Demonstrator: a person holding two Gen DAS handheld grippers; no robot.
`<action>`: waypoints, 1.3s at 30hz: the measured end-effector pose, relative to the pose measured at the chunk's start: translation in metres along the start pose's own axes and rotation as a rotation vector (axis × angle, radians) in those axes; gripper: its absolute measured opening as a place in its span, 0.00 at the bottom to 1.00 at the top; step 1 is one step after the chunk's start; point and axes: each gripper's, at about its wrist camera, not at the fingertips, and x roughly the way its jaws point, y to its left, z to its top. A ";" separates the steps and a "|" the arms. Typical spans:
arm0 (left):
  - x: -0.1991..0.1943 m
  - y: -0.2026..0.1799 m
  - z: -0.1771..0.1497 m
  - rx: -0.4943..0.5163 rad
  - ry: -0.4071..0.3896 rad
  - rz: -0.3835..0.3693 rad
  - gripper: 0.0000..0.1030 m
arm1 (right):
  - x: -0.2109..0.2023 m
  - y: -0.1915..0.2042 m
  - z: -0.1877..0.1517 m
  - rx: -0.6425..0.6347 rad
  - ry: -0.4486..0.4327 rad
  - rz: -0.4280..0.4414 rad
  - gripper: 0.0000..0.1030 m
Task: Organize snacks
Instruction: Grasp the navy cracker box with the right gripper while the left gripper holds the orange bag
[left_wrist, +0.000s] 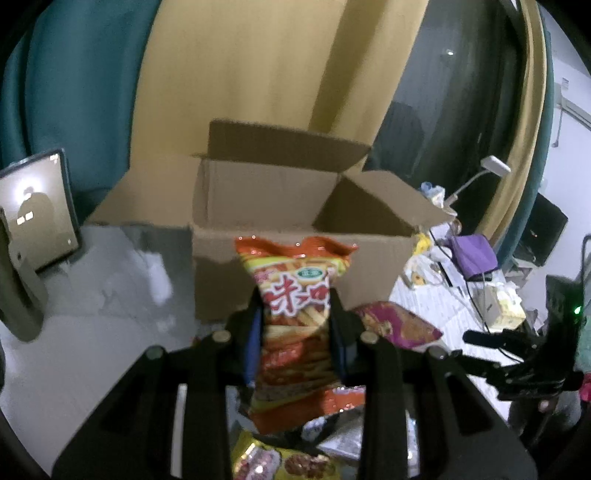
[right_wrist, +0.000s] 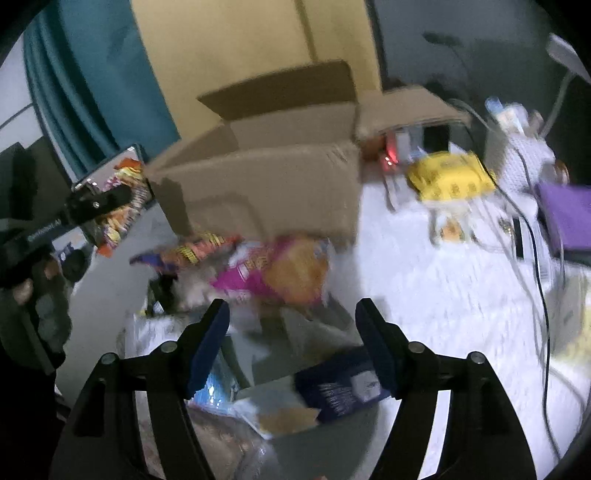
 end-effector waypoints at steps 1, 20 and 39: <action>0.000 -0.001 -0.003 -0.002 0.006 -0.001 0.31 | 0.002 -0.004 -0.008 0.012 0.016 -0.016 0.72; -0.007 -0.010 -0.045 -0.015 0.087 -0.014 0.31 | -0.007 -0.039 -0.078 0.250 0.101 -0.106 0.82; -0.016 -0.007 -0.045 -0.009 0.065 -0.032 0.31 | -0.004 -0.040 -0.072 0.266 0.095 -0.144 0.82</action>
